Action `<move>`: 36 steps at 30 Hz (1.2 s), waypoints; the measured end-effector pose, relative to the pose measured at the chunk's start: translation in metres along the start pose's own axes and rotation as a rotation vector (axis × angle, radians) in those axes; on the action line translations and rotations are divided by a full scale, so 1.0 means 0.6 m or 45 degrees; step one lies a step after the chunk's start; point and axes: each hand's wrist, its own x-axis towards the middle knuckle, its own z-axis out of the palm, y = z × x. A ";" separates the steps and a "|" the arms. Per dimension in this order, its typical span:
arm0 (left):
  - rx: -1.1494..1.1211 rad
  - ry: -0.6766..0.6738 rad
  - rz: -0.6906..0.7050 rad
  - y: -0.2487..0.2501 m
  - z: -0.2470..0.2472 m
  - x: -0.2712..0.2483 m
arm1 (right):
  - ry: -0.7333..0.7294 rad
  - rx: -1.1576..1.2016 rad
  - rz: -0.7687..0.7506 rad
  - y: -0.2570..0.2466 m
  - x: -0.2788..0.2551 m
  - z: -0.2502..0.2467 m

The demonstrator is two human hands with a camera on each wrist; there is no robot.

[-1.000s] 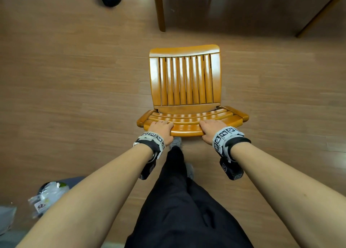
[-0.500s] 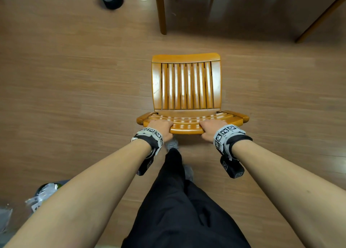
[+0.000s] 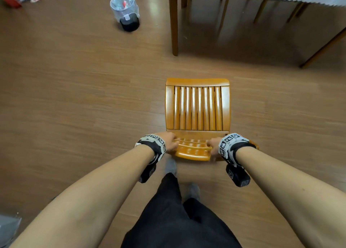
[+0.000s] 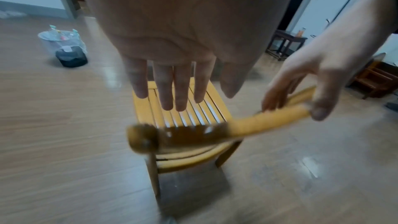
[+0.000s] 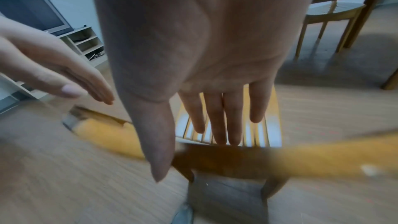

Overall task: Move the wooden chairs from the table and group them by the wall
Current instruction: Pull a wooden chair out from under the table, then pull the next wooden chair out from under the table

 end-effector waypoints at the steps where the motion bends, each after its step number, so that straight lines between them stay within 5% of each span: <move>1: -0.007 0.041 -0.021 -0.018 -0.025 -0.001 | 0.037 0.015 0.001 -0.011 0.003 -0.024; 8: -0.023 0.213 -0.092 -0.165 -0.205 0.012 | 0.389 0.161 -0.052 -0.138 0.053 -0.243; 22: 0.186 0.378 -0.126 -0.590 -0.605 0.097 | 0.537 0.094 0.066 -0.446 0.180 -0.721; 36: 0.248 0.443 -0.178 -0.831 -1.066 0.384 | 0.741 0.152 0.027 -0.453 0.433 -1.290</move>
